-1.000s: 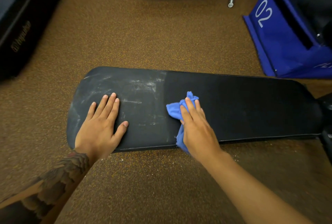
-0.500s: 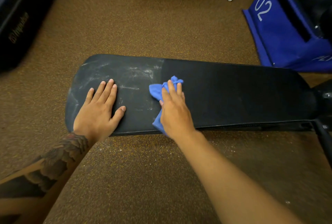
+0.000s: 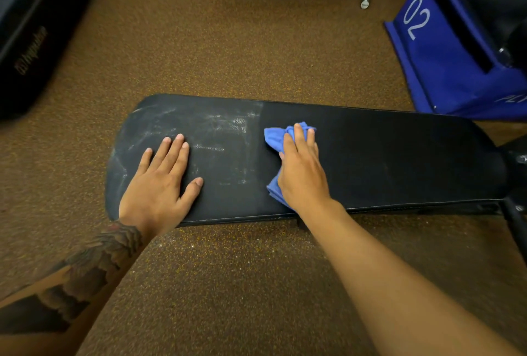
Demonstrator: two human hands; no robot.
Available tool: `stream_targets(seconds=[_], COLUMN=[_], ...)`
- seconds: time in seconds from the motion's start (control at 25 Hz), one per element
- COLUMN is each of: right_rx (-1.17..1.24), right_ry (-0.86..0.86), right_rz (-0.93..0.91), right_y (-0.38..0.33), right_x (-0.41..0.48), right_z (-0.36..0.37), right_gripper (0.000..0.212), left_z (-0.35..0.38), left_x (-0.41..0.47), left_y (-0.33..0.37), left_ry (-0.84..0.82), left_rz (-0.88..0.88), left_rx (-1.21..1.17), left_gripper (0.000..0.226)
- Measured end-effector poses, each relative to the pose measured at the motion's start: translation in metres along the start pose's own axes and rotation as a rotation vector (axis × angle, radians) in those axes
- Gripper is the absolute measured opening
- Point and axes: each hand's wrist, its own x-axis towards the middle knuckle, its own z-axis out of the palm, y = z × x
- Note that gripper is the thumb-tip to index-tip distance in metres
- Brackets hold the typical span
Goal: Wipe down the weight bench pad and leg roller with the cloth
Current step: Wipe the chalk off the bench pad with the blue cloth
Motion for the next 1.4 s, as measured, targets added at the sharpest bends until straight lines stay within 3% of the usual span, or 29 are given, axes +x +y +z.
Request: stream_targets(seconds=[0.2,0.44,0.8,1.12,1.28,1.4], right_rx=[0.046,0.074,-0.017,0.046,0.102,0.110], right_ry=[0.017,-0.050,-0.044,-0.020,-0.068,-0.069], right_rz=[-0.003,-0.288,-0.064,-0.174,-0.316,-0.265], right_y=[-0.016,-0.020,-0.006,-0.024,-0.031,-0.015], right_x=[0.005,-0.061,0.071,0.113,0.053,0.002], right_z=[0.005,0.003,0.008,0.018,0.015,0.008], right_gripper=[0.049,0.065,0.050,0.019,0.036,0.053], left_z=[0.001,0.001,-0.001,-0.002,-0.001,-0.001], left_x=[-0.001,0.000,0.001,0.000,0.000,-0.001], left_y=[0.001,-0.001,-0.002,0.001,0.001,0.001], left_ry=[0.005,0.004,-0.012,-0.008,-0.015,-0.019], left_rz=[0.001,0.007,0.028,0.021,0.007,0.004], left_rx=[-0.010,-0.010,-0.003,0.004,0.001,0.003], left_gripper=[0.078,0.078,0.075,0.076,0.077,0.077])
